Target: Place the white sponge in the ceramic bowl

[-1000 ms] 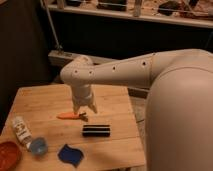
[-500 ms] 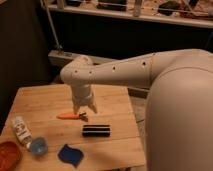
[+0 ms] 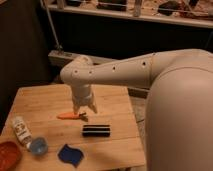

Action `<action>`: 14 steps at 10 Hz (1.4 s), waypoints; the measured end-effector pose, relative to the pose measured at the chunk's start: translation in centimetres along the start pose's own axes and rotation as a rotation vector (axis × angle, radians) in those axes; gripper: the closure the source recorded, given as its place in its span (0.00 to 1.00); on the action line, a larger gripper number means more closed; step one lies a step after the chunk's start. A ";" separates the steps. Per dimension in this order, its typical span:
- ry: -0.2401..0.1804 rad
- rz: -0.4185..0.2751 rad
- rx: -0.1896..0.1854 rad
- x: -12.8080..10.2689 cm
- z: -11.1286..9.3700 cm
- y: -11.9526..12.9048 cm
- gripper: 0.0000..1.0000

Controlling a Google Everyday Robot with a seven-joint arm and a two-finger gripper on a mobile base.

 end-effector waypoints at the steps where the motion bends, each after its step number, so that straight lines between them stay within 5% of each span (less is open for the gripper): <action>1: 0.000 0.000 0.000 0.0 0.0 0.0 0.35; 5: -0.013 -0.020 0.003 0.0 -0.2 0.1 0.35; 9: -0.123 -0.278 0.007 2.6 -3.0 4.3 0.35; 14: -0.176 -0.623 0.063 9.0 -4.6 6.9 0.35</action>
